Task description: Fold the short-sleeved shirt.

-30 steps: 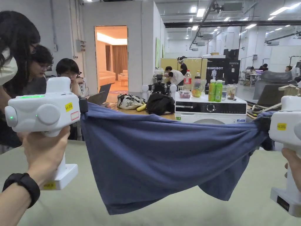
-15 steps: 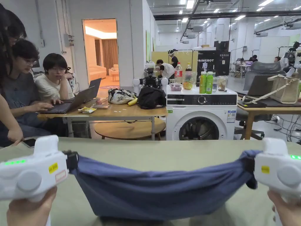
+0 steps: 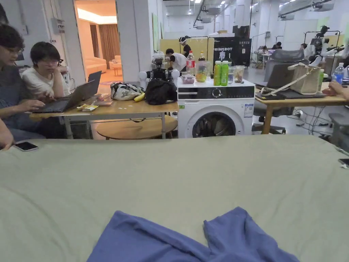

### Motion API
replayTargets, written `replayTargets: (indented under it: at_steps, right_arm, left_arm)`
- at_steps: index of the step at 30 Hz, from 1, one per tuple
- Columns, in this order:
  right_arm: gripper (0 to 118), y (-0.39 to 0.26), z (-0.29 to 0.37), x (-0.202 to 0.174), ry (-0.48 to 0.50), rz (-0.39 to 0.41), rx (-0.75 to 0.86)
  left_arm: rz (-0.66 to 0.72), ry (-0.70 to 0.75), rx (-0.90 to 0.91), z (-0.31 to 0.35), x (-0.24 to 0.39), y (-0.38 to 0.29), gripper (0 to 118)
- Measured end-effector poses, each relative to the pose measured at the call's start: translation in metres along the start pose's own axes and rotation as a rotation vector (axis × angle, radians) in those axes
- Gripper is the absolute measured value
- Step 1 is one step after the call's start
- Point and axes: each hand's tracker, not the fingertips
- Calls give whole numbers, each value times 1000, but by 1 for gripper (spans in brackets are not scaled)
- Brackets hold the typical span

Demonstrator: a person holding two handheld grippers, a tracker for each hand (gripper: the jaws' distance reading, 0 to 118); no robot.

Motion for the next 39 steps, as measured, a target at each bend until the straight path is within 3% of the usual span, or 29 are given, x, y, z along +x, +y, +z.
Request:
replayTargets:
  at_steps: [1, 2, 3, 4, 5, 6, 8, 12, 14, 17, 18, 19, 20, 21, 22, 23, 34, 35, 37, 38, 39]
  right_arm:
    - [21, -6, 4, 5, -10, 4, -8]
    - [49, -13, 11, 6, -15, 2, -4]
    - [72, -15, 14, 9, -12, 3, -10]
    - [87, -16, 14, 10, -21, 13, -19]
    - [89, -17, 13, 10, -25, 20, -17]
    - [89, -21, 15, 8, -33, 29, -13]
    - [89, -22, 20, 7, -59, 68, 18]
    - [89, -12, 42, 0, 19, 93, 158]
    - [89, -3, 53, -12, 20, 151, 242]
    - [89, 18, 58, -34, 100, 223, 280]
    - [83, 21, 56, -43, 112, 246, 282]
    - [70, 25, 56, -53, 121, 277, 291]
    - [43, 29, 56, -61, 130, 304, 294]
    - [20, 32, 55, -70, 138, 338, 294]
    - [5, 32, 53, -79, 149, 370, 286]
    - [0, 33, 52, -86, 157, 390, 285]
    - [0, 27, 46, -112, 144, 477, 275]
    - [0, 27, 45, -112, 148, 475, 272]
    - [0, 27, 42, -114, 150, 474, 269]
    - [0, 27, 40, -115, 152, 477, 267]
    - [0, 26, 39, -115, 153, 481, 263]
  left_arm:
    - [-3, 10, -46, 1, -4, -7, 0]
    - [-1, 13, -40, 3, -7, -15, 6]
    - [-4, 11, -44, 2, -15, -22, 27]
    - [-7, 16, -69, 1, -17, -25, 59]
    - [-3, 8, -82, -1, -18, -27, 95]
    - [3, 2, -90, -3, -19, -29, 98]
    - [3, -10, -83, -5, -30, -35, 98]
    - [-134, 8, 4, 0, -10, -28, 98]
    - [-221, 8, 60, 1, 9, -14, 98]
    - [-291, 0, 168, 9, 50, 2, 94]
    - [-304, -6, 202, 9, 60, 7, 85]
    - [-318, -3, 233, 10, 73, 11, 67]
    - [-331, 12, 240, 10, 82, 14, 37]
    - [-338, 3, 268, 10, 91, 18, 20]
    - [-337, -12, 289, 10, 97, 21, 10]
    - [-325, -44, 308, 9, 103, 23, 0]
    - [-321, -45, 305, 13, 116, 28, 0]
    - [-309, -43, 301, 15, 114, 29, 3]
    - [-293, -39, 301, 18, 106, 30, 34]
    - [-282, -31, 286, 20, 101, 32, 42]
    - [-268, -22, 282, 21, 94, 32, 42]
